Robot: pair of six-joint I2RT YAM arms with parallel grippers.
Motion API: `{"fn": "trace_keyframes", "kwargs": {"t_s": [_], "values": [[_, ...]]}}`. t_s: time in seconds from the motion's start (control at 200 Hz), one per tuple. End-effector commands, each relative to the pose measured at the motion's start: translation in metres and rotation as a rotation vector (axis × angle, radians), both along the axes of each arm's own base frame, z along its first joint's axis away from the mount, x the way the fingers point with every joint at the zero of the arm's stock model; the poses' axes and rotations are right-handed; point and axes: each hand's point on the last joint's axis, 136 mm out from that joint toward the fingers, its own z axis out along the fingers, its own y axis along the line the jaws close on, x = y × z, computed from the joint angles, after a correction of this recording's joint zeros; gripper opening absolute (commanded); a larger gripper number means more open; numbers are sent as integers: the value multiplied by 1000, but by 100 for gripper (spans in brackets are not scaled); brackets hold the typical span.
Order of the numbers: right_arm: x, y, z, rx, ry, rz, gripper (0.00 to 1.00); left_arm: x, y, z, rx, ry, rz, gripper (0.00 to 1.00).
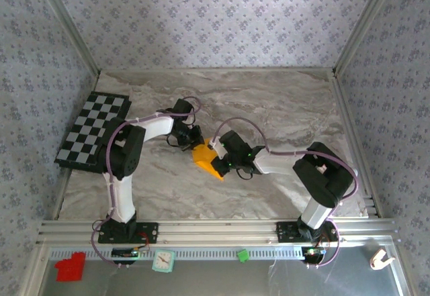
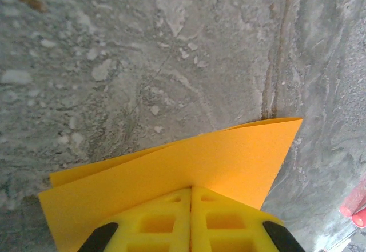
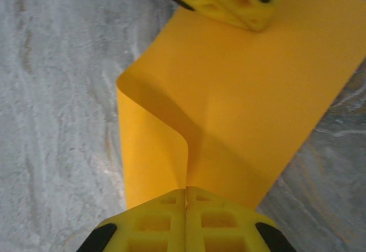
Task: Fold a paper plane with a square sheet of paper (pick it up from the middle)
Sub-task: Third fold the triangle at the center of the table.
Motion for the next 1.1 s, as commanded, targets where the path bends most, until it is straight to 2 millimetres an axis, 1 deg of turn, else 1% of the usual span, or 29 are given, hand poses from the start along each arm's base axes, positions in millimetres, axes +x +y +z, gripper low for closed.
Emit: {"fn": "trace_keyframes", "kwargs": {"t_s": [0.0, 0.22, 0.575, 0.635, 0.78, 1.094], "values": [[10, -3, -3, -46, -2, -71, 4, -19, 9, -29, 78, 71, -31, 7], [12, -5, -5, -60, 0, -92, 4, -20, 7, -29, 74, 72, -42, 7], [-8, 5, -2, 0, 109, -33, 4, -17, 3, -24, 55, 61, -42, 8], [-10, 4, -4, -8, 124, -38, 4, -17, 3, -24, 54, 59, -43, 8], [-9, 2, -9, -30, 138, -53, 4, -16, 2, -24, 52, 57, -41, 8], [-4, 3, -11, -46, 127, -68, 4, -16, 1, -24, 49, 59, -45, 9]]}}
